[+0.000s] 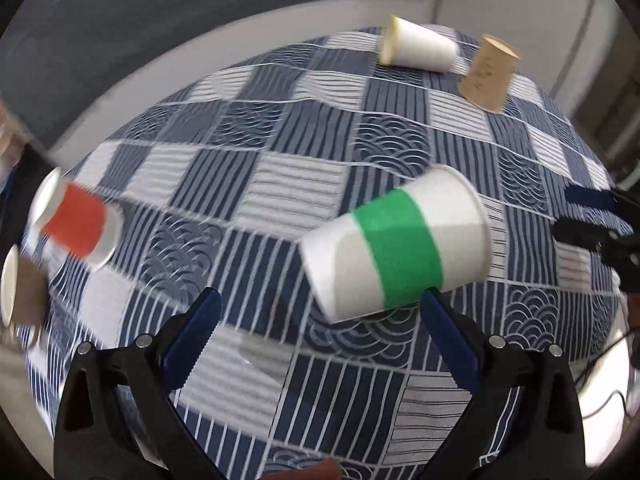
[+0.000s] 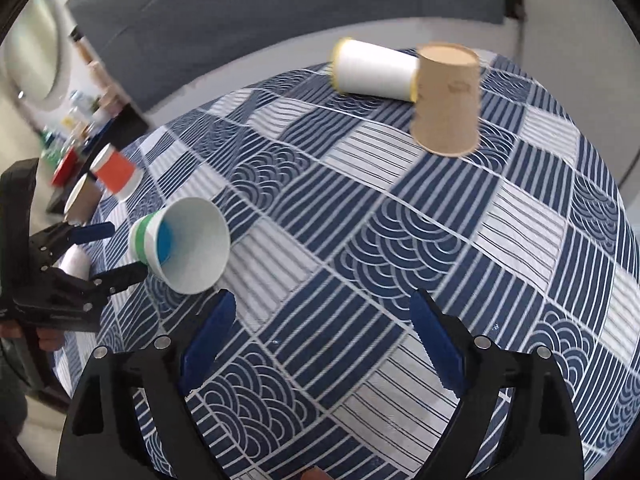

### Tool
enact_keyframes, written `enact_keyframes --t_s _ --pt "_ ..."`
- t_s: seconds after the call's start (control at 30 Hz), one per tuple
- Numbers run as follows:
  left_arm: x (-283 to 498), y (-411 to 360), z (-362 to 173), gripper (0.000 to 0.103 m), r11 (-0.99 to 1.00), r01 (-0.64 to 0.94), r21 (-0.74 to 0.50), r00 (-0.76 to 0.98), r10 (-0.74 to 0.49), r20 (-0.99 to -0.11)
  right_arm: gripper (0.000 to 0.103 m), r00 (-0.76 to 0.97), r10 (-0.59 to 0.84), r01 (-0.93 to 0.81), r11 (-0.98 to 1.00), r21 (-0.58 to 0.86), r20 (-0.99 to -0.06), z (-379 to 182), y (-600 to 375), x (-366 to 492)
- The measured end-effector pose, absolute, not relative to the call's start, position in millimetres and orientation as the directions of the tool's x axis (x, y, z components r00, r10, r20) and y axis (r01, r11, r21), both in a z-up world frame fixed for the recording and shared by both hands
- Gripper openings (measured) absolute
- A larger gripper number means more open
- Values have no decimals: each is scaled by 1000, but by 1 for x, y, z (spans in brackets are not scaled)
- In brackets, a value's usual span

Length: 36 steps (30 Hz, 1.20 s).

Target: Flip cup upside down

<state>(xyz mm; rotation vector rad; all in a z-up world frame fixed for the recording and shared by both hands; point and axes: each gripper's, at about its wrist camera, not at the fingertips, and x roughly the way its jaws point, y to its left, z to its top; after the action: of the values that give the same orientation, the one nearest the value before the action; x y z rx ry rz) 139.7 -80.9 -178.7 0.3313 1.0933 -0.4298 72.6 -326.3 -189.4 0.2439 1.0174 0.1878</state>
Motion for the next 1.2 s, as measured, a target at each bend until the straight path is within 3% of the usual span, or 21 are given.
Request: enact_keyframes --t_s 0.23,0.43,0.53,0.67,0.73,0.83,0.93,1.2 --pt "153 -91 -193 97 807 588 -57 305 -287 -908 84 519 259 -18 956 292 -815 -191 -331 73" --pt "149 -89 -199 97 801 593 -80 298 -311 -902 84 516 248 9 955 295 -820 -195 -335 69" --pt "148 -84 -199 76 810 575 -114 276 -323 -905 84 513 237 27 956 291 -825 -198 -337 67" --pt "144 -78 -190 68 814 564 -136 281 -344 -896 84 513 249 35 950 310 -821 -199 -338 65" --pt "144 -74 -189 69 814 557 -165 261 -360 -896 84 514 256 33 948 317 -819 -199 -338 65" --pt "145 -69 -188 97 819 545 -179 251 -362 -898 84 517 260 22 948 317 -815 -198 -335 63" --pt "142 -68 -181 97 794 582 -177 248 -381 -891 84 514 266 21 946 322 -815 -200 -336 63" --pt "147 -87 -183 97 648 761 -36 219 -309 -925 84 504 259 43 945 323 -824 -208 -340 56"
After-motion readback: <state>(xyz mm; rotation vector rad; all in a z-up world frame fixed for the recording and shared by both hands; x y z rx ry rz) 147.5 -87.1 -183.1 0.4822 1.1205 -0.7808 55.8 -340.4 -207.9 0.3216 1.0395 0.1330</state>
